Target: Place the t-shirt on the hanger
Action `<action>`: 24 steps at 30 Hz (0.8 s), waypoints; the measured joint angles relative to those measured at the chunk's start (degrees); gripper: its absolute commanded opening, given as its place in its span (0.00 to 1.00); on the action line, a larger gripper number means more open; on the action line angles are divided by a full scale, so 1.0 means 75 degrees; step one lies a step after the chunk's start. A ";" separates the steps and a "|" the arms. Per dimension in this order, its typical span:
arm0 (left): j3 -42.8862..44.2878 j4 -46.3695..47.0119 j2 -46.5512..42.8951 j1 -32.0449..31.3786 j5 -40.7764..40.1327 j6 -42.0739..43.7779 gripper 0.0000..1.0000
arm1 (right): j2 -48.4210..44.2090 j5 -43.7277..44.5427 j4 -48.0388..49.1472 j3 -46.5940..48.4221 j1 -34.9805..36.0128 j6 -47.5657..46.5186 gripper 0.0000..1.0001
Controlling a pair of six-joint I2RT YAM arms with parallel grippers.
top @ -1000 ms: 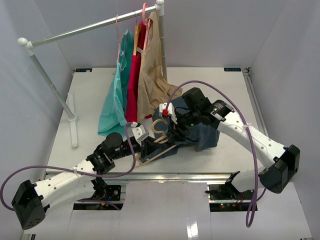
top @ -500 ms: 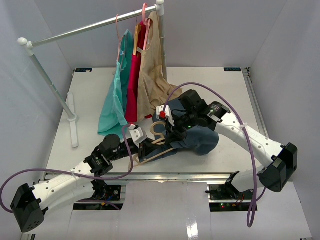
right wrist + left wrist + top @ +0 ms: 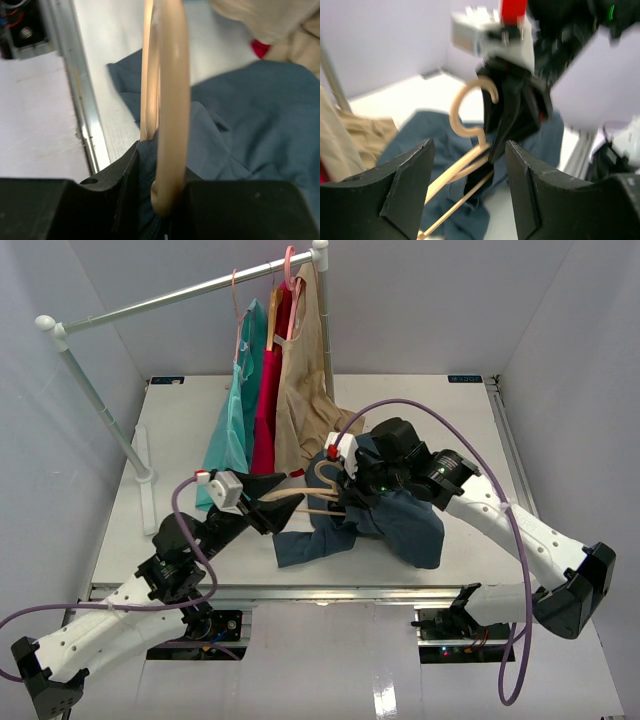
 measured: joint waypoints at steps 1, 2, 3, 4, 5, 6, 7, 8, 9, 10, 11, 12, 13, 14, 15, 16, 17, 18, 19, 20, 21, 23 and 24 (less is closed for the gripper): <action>0.0184 -0.0049 -0.0119 0.0000 -0.0210 -0.0080 0.69 | -0.0116 0.0254 0.0036 0.0000 -0.0022 0.0124 0.08; 0.0360 -0.0157 -0.0247 0.0000 -0.0403 -0.0197 0.69 | -0.0271 0.0551 0.0046 0.0000 -0.0040 0.0274 0.08; 0.0460 -0.0239 -0.0337 0.0000 -0.0539 -0.0288 0.68 | -0.0418 0.0771 0.0050 0.0003 -0.0058 0.0403 0.08; 0.0546 -0.0323 -0.0423 0.0000 -0.0664 -0.0384 0.68 | -0.0564 0.0983 0.0056 0.0007 -0.0074 0.0532 0.08; 0.0588 -0.0420 -0.0500 0.0002 -0.0753 -0.0511 0.68 | -0.0701 0.1177 0.0074 0.0013 -0.0082 0.0669 0.08; 0.0600 -0.0527 -0.0564 0.0001 -0.0810 -0.0646 0.68 | -0.0838 0.1360 0.0104 0.0017 -0.0089 0.0796 0.08; 0.0600 -0.0658 -0.0600 0.0000 -0.0837 -0.0776 0.68 | -0.0958 0.1499 0.0139 0.0017 -0.0093 0.0909 0.08; 0.0598 -0.0789 -0.0623 0.0000 -0.0854 -0.0906 0.68 | -0.1071 0.1617 0.0176 0.0017 -0.0096 0.1019 0.08; 0.0566 -0.0841 -0.0601 0.0000 -0.0844 -0.1054 0.68 | -0.1182 0.1690 0.0220 0.0017 -0.0093 0.1132 0.08; 0.0476 -0.0832 -0.0559 0.0000 -0.0824 -0.1163 0.67 | -0.1295 0.1743 0.0266 0.0017 -0.0093 0.1231 0.08; 0.0378 -0.0808 -0.0511 0.0000 -0.0798 -0.1273 0.67 | -0.1407 0.1787 0.0316 0.0017 -0.0093 0.1327 0.08; 0.0245 -0.0725 -0.0441 0.0000 -0.0747 -0.1379 0.66 | -0.1516 0.1798 0.0379 0.0017 -0.0093 0.1415 0.08; 0.0100 -0.0633 -0.0307 0.0000 -0.0663 -0.1487 0.65 | -0.1621 0.1795 0.0440 0.0017 -0.0093 0.1491 0.08; -0.0055 -0.0531 -0.0117 0.0000 -0.0552 -0.1596 0.65 | -0.1722 0.1780 0.0499 0.0016 -0.0093 0.1557 0.08; -0.0207 -0.0425 0.0079 0.0000 -0.0441 -0.1702 0.64 | -0.1826 0.1765 0.0563 0.0010 -0.0093 0.1624 0.08; -0.0319 -0.0272 0.0355 0.0000 -0.0334 -0.1772 0.64 | -0.1949 0.1736 0.0682 -0.0049 -0.0093 0.1697 0.08; -0.0430 -0.0116 0.0633 0.0000 -0.0226 -0.1842 0.64 | -0.2073 0.1707 0.0801 -0.0110 -0.0093 0.1771 0.08; -0.0534 0.0101 0.0937 0.0000 -0.0113 -0.1902 0.64 | -0.2214 0.1666 0.0921 -0.0218 -0.0093 0.1863 0.08; -0.0650 0.0281 0.1173 0.0000 -0.0021 -0.1956 0.63 | -0.2328 0.1627 0.1006 -0.0310 -0.0093 0.1936 0.08; -0.0769 0.0450 0.1389 0.0000 0.0065 -0.2009 0.63 | -0.2435 0.1590 0.1080 -0.0397 -0.0093 0.2004 0.08; -0.0889 0.0619 0.1605 0.0000 0.0151 -0.2062 0.63 | -0.2542 0.1553 0.1155 -0.0485 -0.0093 0.2071 0.08; -0.1004 0.0913 0.1853 -0.0004 0.0256 -0.2187 0.62 | -0.2741 0.1506 0.1496 -0.0773 -0.0093 0.2246 0.08; -0.1014 0.1065 0.1972 -0.0006 0.0293 -0.2231 0.62 | -0.2827 0.1486 0.1613 -0.0914 -0.0093 0.2329 0.08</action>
